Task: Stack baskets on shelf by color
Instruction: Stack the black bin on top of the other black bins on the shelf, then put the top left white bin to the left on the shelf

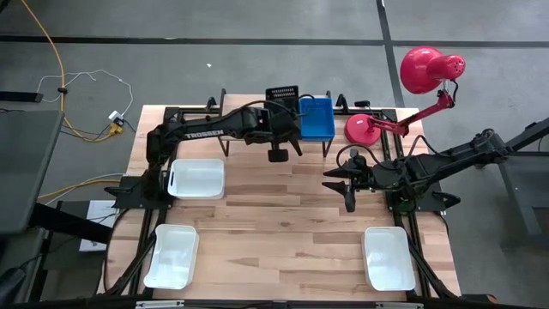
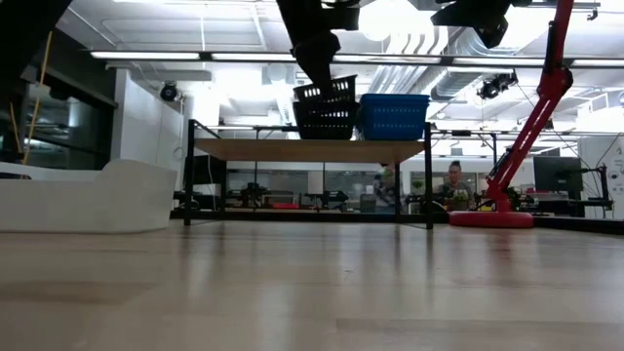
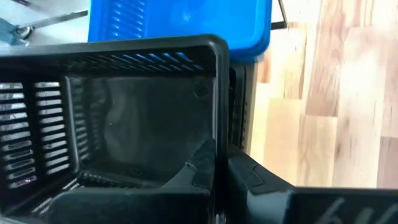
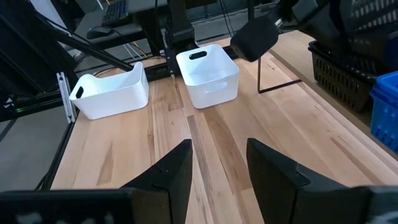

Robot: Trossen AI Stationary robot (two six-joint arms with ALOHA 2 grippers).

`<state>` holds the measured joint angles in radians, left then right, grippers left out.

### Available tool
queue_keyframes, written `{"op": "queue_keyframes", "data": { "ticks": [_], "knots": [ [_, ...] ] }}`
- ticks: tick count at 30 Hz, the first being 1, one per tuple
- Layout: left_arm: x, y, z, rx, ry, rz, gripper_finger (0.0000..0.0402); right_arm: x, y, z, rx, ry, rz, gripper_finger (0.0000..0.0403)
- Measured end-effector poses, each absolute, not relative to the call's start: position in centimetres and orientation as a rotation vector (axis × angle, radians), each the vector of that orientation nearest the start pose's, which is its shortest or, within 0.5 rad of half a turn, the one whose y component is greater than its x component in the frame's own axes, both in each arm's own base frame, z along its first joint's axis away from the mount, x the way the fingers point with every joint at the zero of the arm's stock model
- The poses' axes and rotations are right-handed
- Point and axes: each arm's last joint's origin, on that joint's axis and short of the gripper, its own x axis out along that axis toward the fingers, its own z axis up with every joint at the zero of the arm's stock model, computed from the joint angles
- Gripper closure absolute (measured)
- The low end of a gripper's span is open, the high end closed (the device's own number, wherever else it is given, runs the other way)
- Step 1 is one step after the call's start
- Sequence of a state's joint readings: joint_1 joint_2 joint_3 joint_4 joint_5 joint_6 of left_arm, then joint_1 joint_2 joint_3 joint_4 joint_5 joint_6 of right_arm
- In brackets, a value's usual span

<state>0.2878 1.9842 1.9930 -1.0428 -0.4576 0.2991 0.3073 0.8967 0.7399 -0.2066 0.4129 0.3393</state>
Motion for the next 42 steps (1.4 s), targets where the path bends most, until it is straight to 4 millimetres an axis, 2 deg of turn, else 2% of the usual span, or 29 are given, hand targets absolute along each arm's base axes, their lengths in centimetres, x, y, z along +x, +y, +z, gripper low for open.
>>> {"op": "queue_keyframes", "data": {
  "ticks": [14,18,27,30,34,38,42],
  "knots": [
    [39.8,13.1,32.5,0.379,1.165,0.492,0.039,18.9,4.8,29.7,0.202,0.32,-0.164,0.0265],
    [39.8,13.1,32.5,0.38,1.166,0.491,0.0361,18.9,4.8,29.7,0.202,0.32,-0.164,0.0265],
    [39.5,13.0,33.3,0.362,1.148,0.502,0.0262,18.9,4.8,29.7,0.202,0.32,-0.164,0.0265],
    [39.2,12.8,34.6,0.362,1.112,0.509,0.0233,18.9,4.8,29.7,0.202,0.32,-0.164,0.0265],
    [38.1,12.2,37.7,0.331,1.047,0.536,0.0203,18.9,4.8,29.7,0.207,0.319,-0.165,0.0265],
    [35.9,11.3,41.3,0.21,0.948,0.526,0.0185,18.9,4.8,29.7,0.226,0.316,-0.168,0.0265],
    [32.7,9.8,44.3,0.001,0.839,0.474,0.0183,18.9,4.8,29.7,0.265,0.313,-0.174,0.0265]
  ]
}}
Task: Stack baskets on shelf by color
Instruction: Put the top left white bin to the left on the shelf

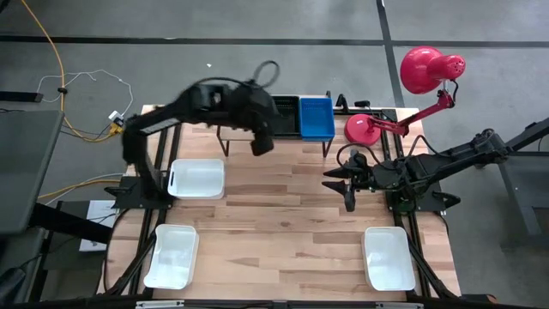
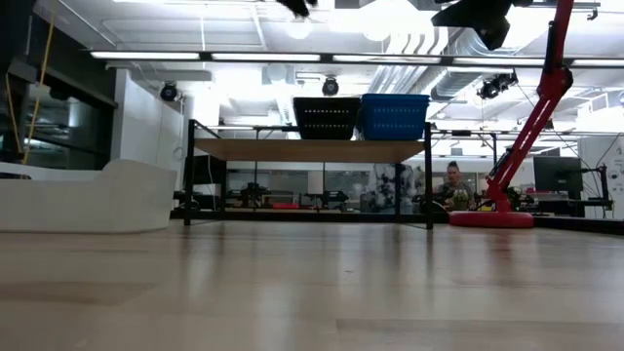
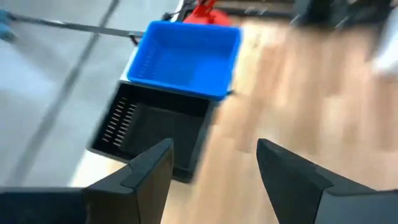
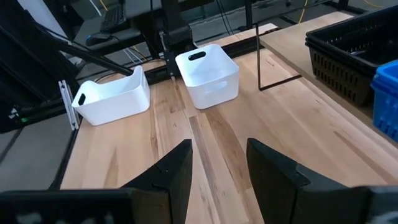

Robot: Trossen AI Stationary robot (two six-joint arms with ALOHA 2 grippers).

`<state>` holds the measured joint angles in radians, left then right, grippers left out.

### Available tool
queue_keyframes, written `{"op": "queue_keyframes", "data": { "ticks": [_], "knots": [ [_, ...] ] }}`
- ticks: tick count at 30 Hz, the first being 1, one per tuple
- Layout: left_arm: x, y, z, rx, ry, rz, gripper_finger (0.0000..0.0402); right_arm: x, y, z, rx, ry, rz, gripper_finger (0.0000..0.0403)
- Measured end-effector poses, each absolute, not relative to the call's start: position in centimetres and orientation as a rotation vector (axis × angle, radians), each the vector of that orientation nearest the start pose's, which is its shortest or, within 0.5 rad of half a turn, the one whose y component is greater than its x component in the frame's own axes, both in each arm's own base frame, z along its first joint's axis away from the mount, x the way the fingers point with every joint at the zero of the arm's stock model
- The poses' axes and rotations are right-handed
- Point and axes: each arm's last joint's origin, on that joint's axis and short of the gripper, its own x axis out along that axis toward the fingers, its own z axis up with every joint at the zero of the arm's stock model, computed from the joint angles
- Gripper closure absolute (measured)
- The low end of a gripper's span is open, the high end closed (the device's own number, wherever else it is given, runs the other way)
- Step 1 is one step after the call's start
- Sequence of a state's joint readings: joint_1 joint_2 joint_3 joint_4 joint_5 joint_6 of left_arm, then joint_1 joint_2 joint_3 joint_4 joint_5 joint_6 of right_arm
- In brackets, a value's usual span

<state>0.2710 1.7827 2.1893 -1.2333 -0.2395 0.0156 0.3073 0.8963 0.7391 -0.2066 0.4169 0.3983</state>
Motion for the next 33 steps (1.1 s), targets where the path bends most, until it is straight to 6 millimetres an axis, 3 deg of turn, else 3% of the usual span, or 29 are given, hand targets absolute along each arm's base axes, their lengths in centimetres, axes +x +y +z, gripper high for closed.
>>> {"op": "queue_keyframes", "data": {
  "ticks": [5,9,15,20,27,33],
  "knots": [
    [28.8,7.0,46.7,-0.12,0.745,0.533,0.0188,18.9,4.8,29.7,0.312,0.313,-0.182,0.0265],
    [25.9,4.2,45.7,-0.155,0.7,0.698,0.019,18.9,4.8,29.6,0.308,0.321,-0.182,0.0265],
    [22.2,0.4,39.7,-0.399,0.649,0.897,0.019,18.8,4.8,29.5,0.305,0.33,-0.183,0.0265],
    [20.8,-1.5,33.9,-0.634,0.684,0.993,0.019,18.8,4.7,29.5,0.304,0.329,-0.185,0.0265],
    [20.6,-1.4,27.7,-0.828,0.784,1.173,0.019,18.8,4.7,29.5,0.303,0.329,-0.188,0.0265],
    [21.4,-0.8,24.2,-0.988,0.77,1.229,0.019,18.8,4.7,29.5,0.305,0.329,-0.188,0.0265]
  ]
}}
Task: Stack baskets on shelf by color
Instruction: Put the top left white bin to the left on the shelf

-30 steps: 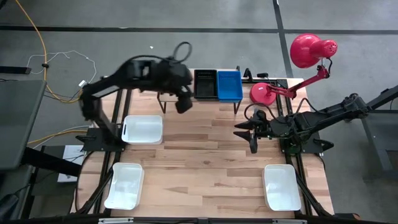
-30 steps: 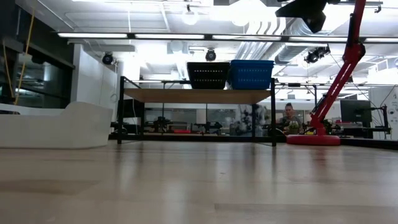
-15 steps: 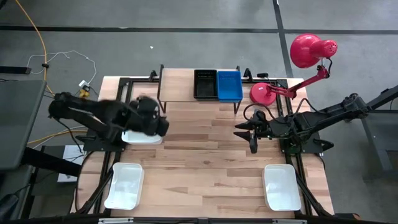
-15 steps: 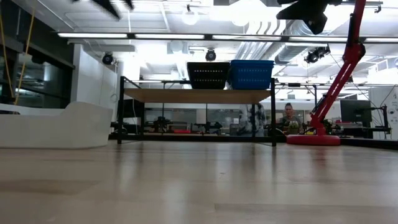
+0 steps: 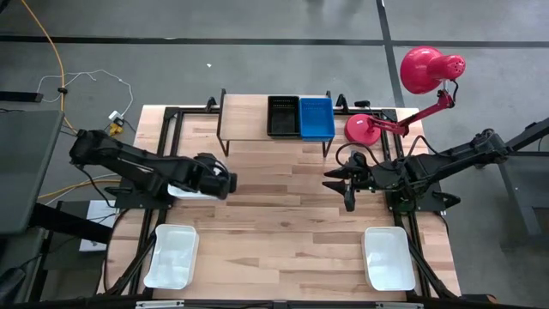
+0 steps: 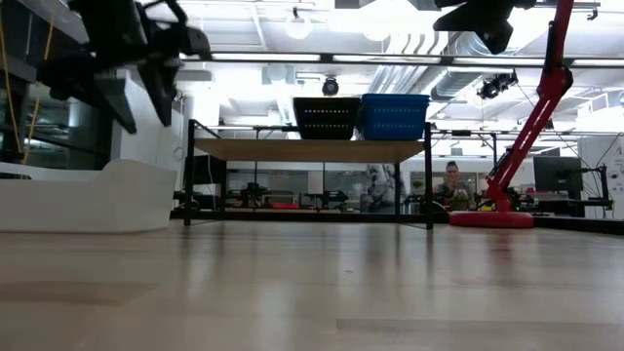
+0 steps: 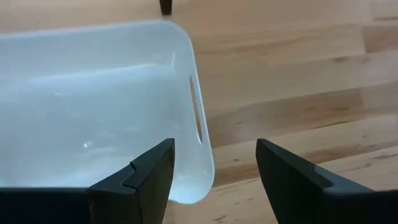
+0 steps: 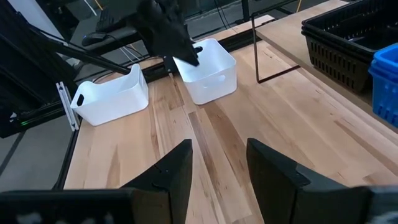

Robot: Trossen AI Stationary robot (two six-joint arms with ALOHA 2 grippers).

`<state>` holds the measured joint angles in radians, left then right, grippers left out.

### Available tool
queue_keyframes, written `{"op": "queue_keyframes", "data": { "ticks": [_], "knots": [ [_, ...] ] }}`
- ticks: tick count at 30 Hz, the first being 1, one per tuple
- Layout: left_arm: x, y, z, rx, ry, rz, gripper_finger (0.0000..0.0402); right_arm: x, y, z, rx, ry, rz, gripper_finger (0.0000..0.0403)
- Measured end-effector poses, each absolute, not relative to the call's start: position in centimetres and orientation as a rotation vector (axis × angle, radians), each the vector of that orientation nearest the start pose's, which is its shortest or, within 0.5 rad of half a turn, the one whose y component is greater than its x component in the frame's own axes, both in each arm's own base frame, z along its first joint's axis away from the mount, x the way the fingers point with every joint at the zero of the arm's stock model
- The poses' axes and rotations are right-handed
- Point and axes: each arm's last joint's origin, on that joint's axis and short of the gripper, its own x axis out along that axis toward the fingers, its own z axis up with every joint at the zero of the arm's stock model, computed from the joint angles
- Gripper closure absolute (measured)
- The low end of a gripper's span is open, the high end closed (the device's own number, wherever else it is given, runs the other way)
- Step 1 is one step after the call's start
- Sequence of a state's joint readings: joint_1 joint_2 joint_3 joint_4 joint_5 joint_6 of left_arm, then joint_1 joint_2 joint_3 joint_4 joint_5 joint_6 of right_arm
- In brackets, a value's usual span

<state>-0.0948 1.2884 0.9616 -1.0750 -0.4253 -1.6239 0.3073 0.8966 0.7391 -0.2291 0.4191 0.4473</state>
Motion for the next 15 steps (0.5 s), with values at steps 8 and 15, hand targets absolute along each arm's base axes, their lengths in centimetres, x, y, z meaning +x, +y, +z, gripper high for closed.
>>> {"op": "queue_keyframes", "data": {
  "ticks": [8,15],
  "knots": [
    [22.4,0.4,21.9,-1.035,0.757,1.285,0.019,18.8,4.7,29.5,0.302,0.333,-0.19,0.0265],
    [23.6,1.6,19.9,-0.987,0.834,1.34,0.019,18.8,4.7,29.4,0.297,0.343,-0.192,0.0265]
  ]
}}
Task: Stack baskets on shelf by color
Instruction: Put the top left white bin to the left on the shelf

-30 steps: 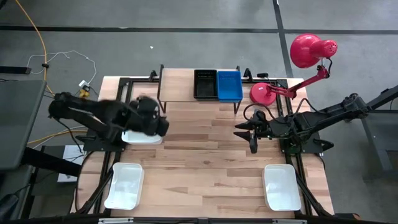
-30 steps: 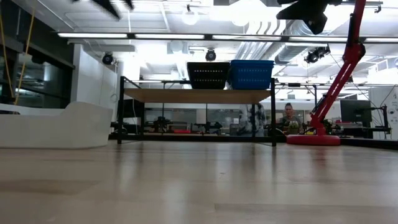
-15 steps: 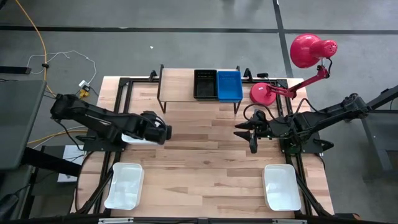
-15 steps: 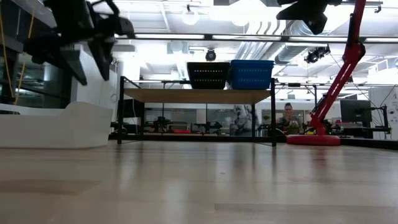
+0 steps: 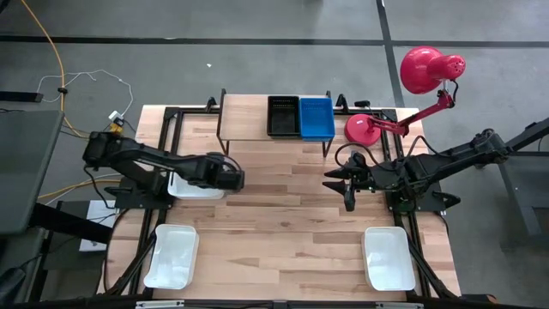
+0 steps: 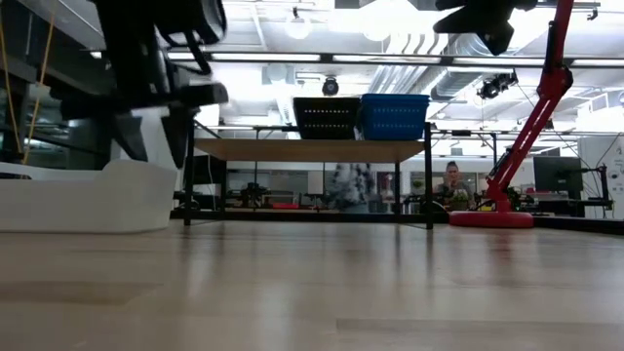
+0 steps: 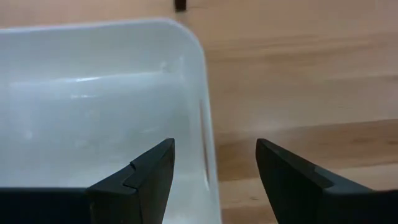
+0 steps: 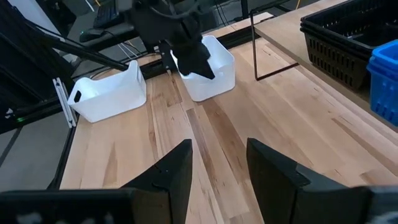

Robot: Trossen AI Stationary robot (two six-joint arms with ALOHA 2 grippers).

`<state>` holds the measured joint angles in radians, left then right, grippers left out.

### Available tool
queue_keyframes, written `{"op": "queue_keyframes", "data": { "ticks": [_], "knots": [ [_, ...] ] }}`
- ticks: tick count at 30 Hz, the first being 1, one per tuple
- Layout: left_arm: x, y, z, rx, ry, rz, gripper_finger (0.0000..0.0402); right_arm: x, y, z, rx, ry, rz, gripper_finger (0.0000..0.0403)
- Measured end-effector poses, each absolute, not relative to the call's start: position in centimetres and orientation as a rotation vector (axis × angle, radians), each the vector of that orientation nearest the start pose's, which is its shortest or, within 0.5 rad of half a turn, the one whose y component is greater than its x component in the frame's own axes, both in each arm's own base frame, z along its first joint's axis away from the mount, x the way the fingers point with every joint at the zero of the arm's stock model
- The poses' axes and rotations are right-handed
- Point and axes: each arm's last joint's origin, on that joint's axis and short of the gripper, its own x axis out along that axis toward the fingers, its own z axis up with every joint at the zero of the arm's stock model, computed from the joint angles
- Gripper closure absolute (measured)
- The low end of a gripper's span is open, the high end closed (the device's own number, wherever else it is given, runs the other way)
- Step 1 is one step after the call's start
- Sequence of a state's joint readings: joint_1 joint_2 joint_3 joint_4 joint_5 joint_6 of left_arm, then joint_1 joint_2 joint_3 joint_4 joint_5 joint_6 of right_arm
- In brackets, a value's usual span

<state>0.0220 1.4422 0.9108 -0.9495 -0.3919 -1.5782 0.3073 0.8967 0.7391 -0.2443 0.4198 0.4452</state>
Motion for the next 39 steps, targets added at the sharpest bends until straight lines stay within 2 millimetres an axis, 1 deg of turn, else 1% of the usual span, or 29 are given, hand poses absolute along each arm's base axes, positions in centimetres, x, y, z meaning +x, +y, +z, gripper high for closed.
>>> {"op": "queue_keyframes", "data": {
  "ticks": [8,12,15,17,20,25,28,29,30,32,35,37,39],
  "knots": [
    [24.9,2.8,17.1,-0.975,0.98,1.35,0.019,18.8,4.7,29.3,0.295,0.348,-0.193,0.0265],
    [25.4,2.9,16.3,-0.967,1.0,1.346,0.0191,18.8,4.7,29.3,0.295,0.348,-0.194,0.0265],
    [25.6,2.9,16.1,-0.966,0.992,1.332,0.0202,18.8,4.7,29.3,0.295,0.349,-0.194,0.0265],
    [25.5,2.9,16.0,-0.95,1.011,1.336,0.0219,18.7,4.7,29.3,0.296,0.348,-0.195,0.0265],
    [25.7,2.9,15.7,-0.947,1.012,1.338,0.0254,18.7,4.7,29.3,0.294,0.35,-0.195,0.0265],
    [25.7,3.0,15.6,-0.922,1.022,1.334,0.033,18.7,4.7,29.3,0.296,0.349,-0.195,0.0265],
    [26.0,2.9,15.6,-0.911,1.02,1.297,0.038,18.7,4.7,29.3,0.296,0.349,-0.195,0.0265],
    [26.0,2.8,15.7,-0.908,1.024,1.285,0.039,18.7,4.7,29.3,0.296,0.349,-0.195,0.0265],
    [26.0,2.7,15.8,-0.909,1.028,1.27,0.0396,18.7,4.7,29.3,0.296,0.349,-0.194,0.0265],
    [26.1,2.2,16.0,-0.924,1.048,1.226,0.0392,18.7,4.7,29.3,0.296,0.349,-0.195,0.0265],
    [26.0,1.0,16.7,-0.938,1.082,1.128,0.0395,18.7,4.7,29.3,0.296,0.349,-0.195,0.0265],
    [26.0,-0.1,17.3,-0.921,1.118,1.018,0.0399,18.7,4.7,29.3,0.295,0.35,-0.194,0.0265],
    [26.0,-1.3,18.2,-0.889,1.168,0.831,0.0399,18.7,4.7,29.3,0.294,0.351,-0.195,0.0265]
  ]
}}
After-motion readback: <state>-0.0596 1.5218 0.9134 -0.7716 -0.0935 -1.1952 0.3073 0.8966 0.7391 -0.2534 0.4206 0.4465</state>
